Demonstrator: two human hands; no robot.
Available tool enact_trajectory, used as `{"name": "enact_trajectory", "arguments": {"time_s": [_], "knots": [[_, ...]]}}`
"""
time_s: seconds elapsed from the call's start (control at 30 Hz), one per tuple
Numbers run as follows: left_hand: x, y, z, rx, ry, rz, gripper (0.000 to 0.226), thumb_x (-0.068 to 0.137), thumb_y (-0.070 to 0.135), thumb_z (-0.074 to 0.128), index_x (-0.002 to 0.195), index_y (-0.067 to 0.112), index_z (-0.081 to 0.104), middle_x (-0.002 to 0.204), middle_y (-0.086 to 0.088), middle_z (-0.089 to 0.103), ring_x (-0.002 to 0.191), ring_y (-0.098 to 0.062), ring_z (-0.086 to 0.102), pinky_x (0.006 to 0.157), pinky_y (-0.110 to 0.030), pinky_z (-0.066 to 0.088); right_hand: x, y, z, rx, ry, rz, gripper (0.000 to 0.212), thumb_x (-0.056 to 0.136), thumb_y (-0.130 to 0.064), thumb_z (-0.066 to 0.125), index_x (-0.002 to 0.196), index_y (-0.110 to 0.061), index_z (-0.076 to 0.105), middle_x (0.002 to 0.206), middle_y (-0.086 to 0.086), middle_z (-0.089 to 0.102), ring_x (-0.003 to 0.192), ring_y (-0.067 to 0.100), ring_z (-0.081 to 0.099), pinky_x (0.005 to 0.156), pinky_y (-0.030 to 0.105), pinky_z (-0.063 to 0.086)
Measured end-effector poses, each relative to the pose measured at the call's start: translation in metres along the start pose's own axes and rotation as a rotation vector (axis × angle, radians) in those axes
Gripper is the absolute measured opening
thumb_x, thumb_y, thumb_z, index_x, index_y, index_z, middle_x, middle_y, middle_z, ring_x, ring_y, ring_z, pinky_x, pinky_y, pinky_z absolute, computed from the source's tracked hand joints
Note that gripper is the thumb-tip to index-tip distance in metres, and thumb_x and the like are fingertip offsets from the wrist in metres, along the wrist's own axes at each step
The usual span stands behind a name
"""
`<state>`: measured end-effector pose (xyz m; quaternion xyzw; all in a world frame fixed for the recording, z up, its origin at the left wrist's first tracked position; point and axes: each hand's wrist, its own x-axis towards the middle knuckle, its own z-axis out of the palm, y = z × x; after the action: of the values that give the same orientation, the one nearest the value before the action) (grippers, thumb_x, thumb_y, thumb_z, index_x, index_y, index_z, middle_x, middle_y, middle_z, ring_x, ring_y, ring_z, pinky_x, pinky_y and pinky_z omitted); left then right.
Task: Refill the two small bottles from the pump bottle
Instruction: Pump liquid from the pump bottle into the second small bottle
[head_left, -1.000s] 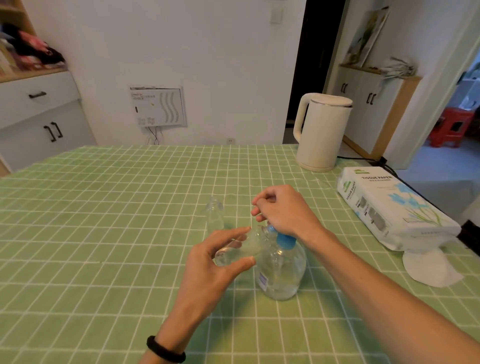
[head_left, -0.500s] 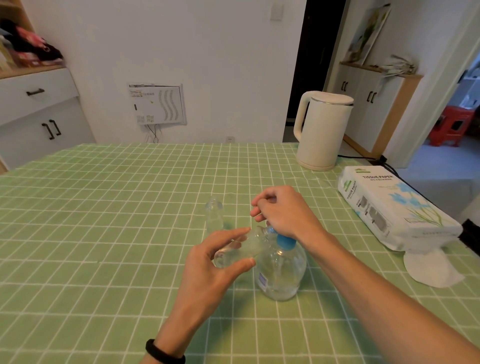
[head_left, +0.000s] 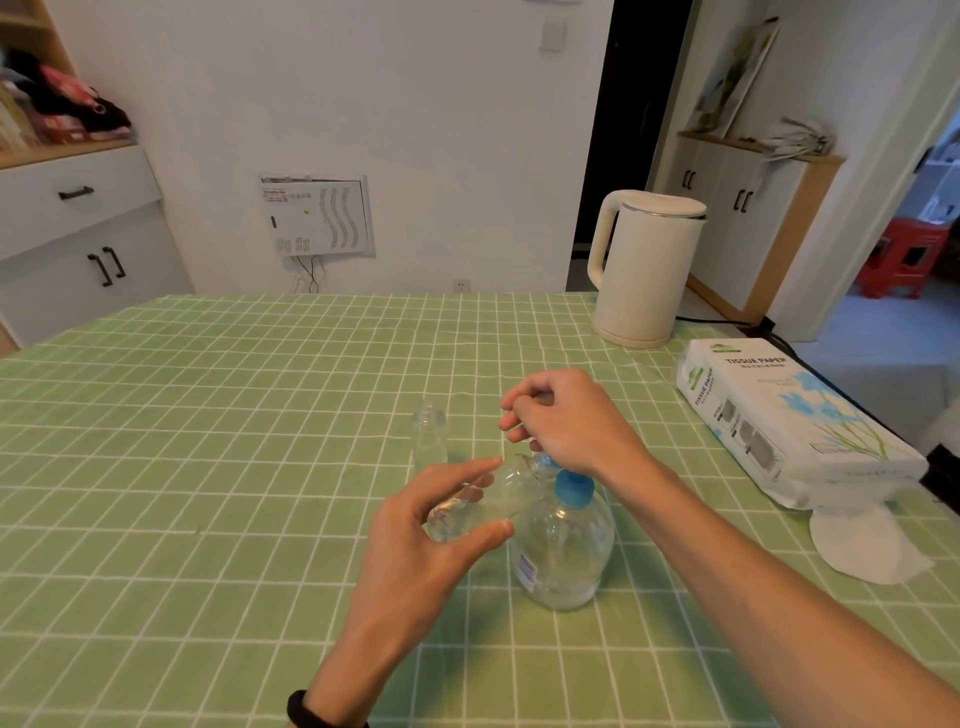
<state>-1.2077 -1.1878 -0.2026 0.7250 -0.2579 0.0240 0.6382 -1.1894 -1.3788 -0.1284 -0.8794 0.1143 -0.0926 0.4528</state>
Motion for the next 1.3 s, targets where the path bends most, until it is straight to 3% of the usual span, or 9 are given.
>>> {"name": "enact_trajectory", "arguments": {"time_s": [0.13, 0.33, 0.43, 0.57, 0.8, 1.07, 1.17, 1.3], "knots": [[-0.002, -0.005, 0.002, 0.001, 0.001, -0.01, 0.053, 0.073, 0.027, 0.093, 0.118, 0.049, 0.077, 0.112, 0.017, 0.079, 0.109, -0.01, 0.074, 0.094, -0.018, 0.055, -0.001, 0.005, 0.004, -0.012, -0.008, 0.033, 0.025, 0.102, -0.013, 0.056, 0.087, -0.024, 0.074, 0.084, -0.004, 0.08, 0.071, 0.004, 0.075, 0.063, 0.023, 0.056], [-0.004, -0.004, 0.002, -0.006, 0.006, -0.032, 0.053, 0.074, 0.025, 0.092, 0.118, 0.049, 0.077, 0.113, 0.015, 0.08, 0.108, -0.01, 0.074, 0.093, -0.02, 0.055, -0.003, 0.005, 0.005, -0.011, 0.01, 0.036, 0.023, 0.102, -0.014, 0.057, 0.089, -0.023, 0.074, 0.085, -0.003, 0.081, 0.076, 0.009, 0.077, 0.062, 0.024, 0.057], [-0.004, -0.003, 0.002, -0.02, 0.002, -0.044, 0.056, 0.075, 0.017, 0.095, 0.117, 0.048, 0.078, 0.112, 0.014, 0.08, 0.107, -0.011, 0.075, 0.095, -0.024, 0.055, -0.004, 0.003, 0.003, 0.001, 0.008, 0.03, 0.023, 0.102, -0.015, 0.057, 0.089, -0.023, 0.074, 0.086, -0.002, 0.081, 0.076, 0.01, 0.077, 0.067, 0.029, 0.061], [-0.001, 0.0, 0.003, -0.038, 0.004, -0.045, 0.057, 0.072, 0.014, 0.096, 0.116, 0.046, 0.078, 0.112, 0.014, 0.081, 0.106, -0.01, 0.075, 0.09, -0.013, 0.053, -0.003, -0.004, -0.002, -0.025, 0.001, 0.001, 0.021, 0.102, -0.018, 0.058, 0.089, -0.025, 0.072, 0.087, -0.003, 0.081, 0.081, 0.01, 0.078, 0.076, 0.037, 0.062], [-0.001, 0.003, 0.003, -0.12, 0.026, -0.006, 0.045, 0.066, 0.035, 0.091, 0.108, 0.041, 0.075, 0.114, 0.01, 0.08, 0.107, -0.012, 0.076, 0.094, -0.014, 0.055, -0.003, -0.001, -0.002, 0.017, 0.041, 0.016, 0.021, 0.102, -0.017, 0.057, 0.092, -0.022, 0.075, 0.084, -0.003, 0.081, 0.077, 0.009, 0.077, 0.077, 0.034, 0.063], [-0.003, -0.006, 0.005, -0.142, 0.024, -0.054, 0.048, 0.068, 0.012, 0.093, 0.108, 0.033, 0.079, 0.113, 0.01, 0.082, 0.106, -0.01, 0.077, 0.094, -0.015, 0.055, -0.005, 0.006, 0.004, 0.012, 0.035, 0.051, 0.021, 0.102, -0.015, 0.057, 0.092, -0.022, 0.075, 0.084, -0.003, 0.081, 0.075, 0.008, 0.077, 0.063, 0.025, 0.057], [-0.004, -0.004, 0.004, -0.145, 0.015, -0.063, 0.049, 0.071, 0.005, 0.095, 0.108, 0.032, 0.079, 0.113, 0.008, 0.082, 0.107, -0.011, 0.076, 0.094, -0.015, 0.055, -0.005, 0.004, 0.004, 0.002, 0.036, 0.045, 0.019, 0.102, -0.017, 0.058, 0.092, -0.022, 0.074, 0.085, -0.002, 0.081, 0.078, 0.01, 0.077, 0.067, 0.029, 0.059], [-0.003, 0.003, 0.004, -0.143, 0.036, -0.065, 0.048, 0.066, 0.016, 0.094, 0.108, 0.035, 0.079, 0.111, 0.008, 0.082, 0.103, -0.012, 0.077, 0.094, -0.019, 0.057, -0.006, -0.002, 0.0, -0.016, 0.033, 0.026, 0.019, 0.101, -0.019, 0.058, 0.09, -0.024, 0.073, 0.085, -0.002, 0.081, 0.08, 0.011, 0.077, 0.077, 0.036, 0.062]]}}
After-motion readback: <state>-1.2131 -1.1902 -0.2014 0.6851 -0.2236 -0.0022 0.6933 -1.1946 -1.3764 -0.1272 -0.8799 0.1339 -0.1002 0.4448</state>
